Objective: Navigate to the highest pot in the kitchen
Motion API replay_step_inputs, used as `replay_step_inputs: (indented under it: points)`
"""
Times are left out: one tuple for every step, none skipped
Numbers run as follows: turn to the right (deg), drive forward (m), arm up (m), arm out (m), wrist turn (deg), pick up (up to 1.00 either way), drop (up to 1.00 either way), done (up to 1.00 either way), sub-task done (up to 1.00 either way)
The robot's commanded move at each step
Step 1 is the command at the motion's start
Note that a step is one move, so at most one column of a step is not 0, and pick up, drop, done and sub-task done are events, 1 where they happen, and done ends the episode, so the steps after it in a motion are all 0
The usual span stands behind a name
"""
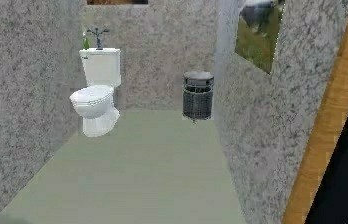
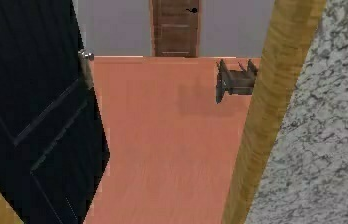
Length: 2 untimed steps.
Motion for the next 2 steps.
replay_step_inputs:
  points:
    - [45.0, 0.00, 0.00, 0.00, 0.0, 0.00, 0.00, 0.00, 0.00]
    - [0.0, 0.40, 0.00, 0.00, 0.0, 0.00, 0.00, 0.00, 0.00]
